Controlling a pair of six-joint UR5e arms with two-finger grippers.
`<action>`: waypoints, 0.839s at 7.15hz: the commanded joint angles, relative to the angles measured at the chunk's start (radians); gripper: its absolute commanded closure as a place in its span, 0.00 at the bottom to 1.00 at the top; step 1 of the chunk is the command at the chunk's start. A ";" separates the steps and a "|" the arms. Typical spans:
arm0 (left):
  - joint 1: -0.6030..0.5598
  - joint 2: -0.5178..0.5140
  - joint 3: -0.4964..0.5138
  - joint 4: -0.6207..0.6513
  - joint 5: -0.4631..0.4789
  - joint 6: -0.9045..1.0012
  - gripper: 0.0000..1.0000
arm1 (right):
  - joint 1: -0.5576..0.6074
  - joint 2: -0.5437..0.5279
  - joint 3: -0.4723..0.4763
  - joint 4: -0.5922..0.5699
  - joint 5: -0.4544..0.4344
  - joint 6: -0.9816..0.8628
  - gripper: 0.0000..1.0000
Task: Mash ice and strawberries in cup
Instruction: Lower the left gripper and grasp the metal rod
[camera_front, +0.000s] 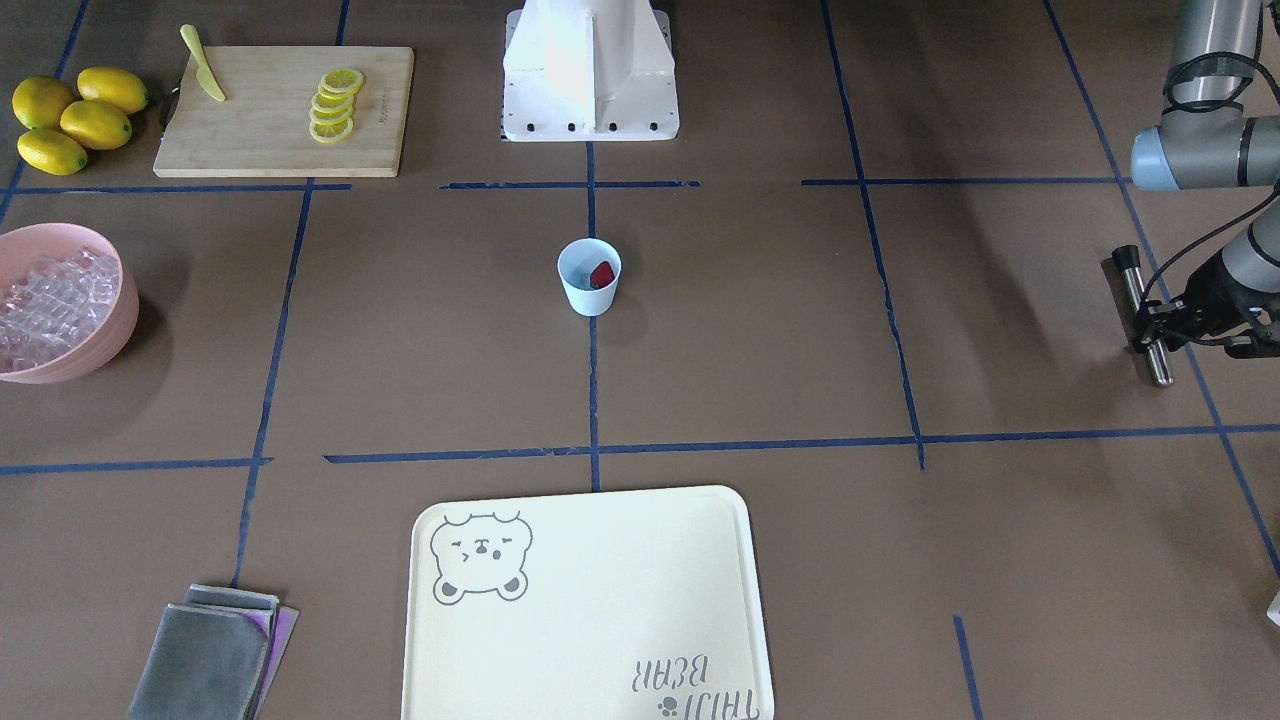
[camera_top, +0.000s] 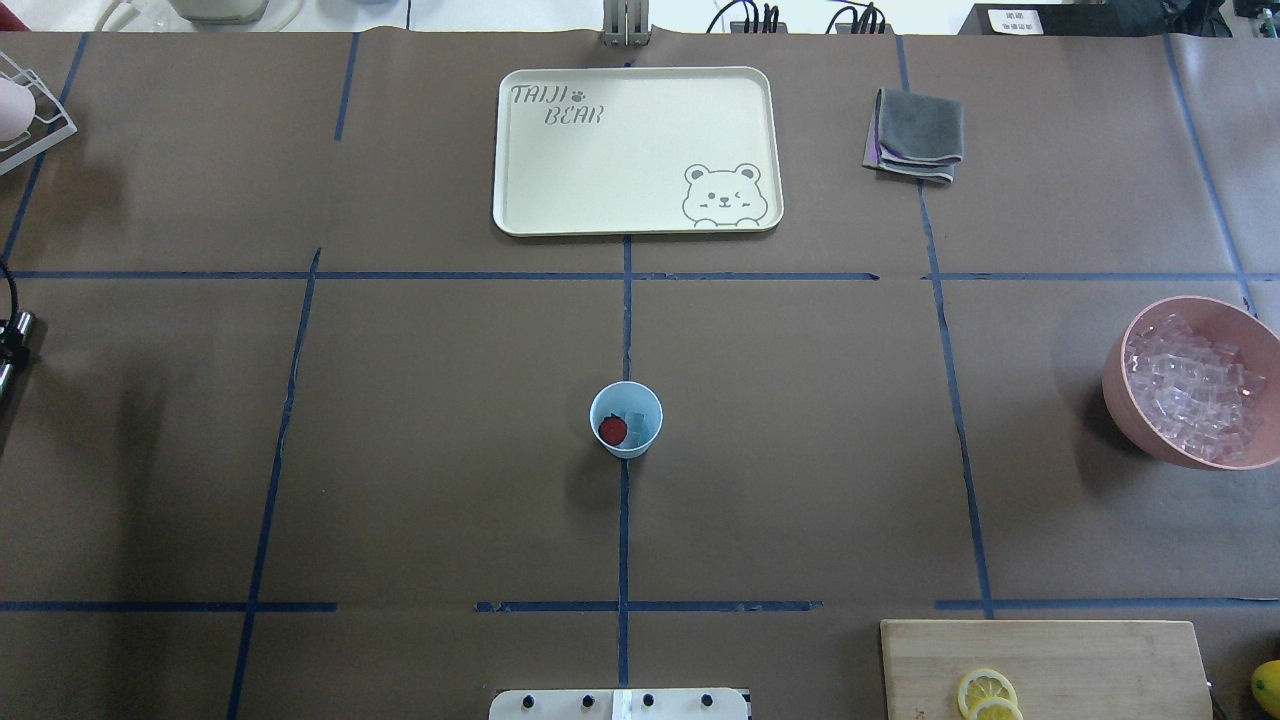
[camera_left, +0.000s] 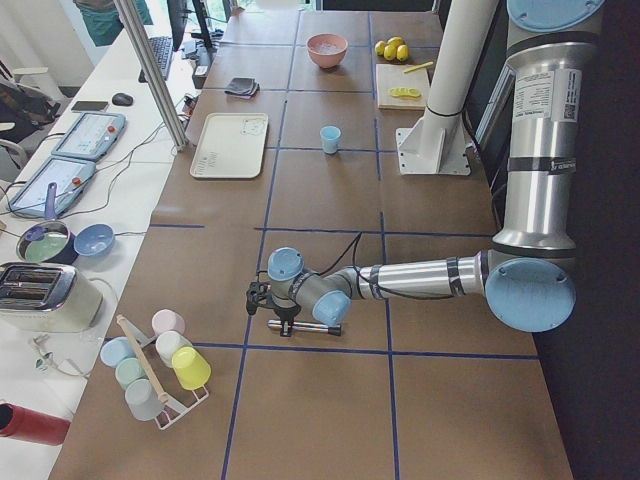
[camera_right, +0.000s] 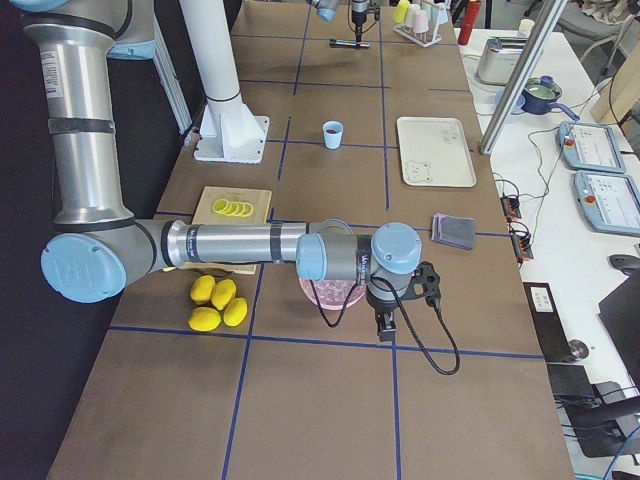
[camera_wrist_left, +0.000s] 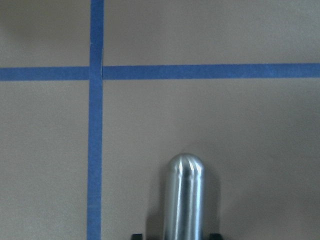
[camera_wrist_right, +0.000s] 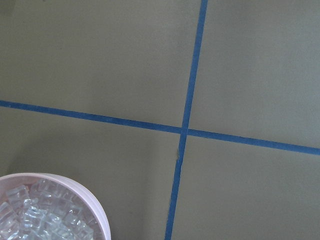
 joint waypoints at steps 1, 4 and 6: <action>-0.001 -0.001 -0.016 0.000 -0.008 0.001 0.98 | 0.000 0.001 0.000 0.000 0.000 0.001 0.01; -0.031 -0.007 -0.141 0.015 -0.089 0.005 1.00 | 0.000 -0.001 0.000 0.000 0.002 0.001 0.01; -0.120 -0.019 -0.293 0.015 -0.081 0.022 1.00 | 0.000 -0.010 0.000 -0.002 0.005 0.001 0.01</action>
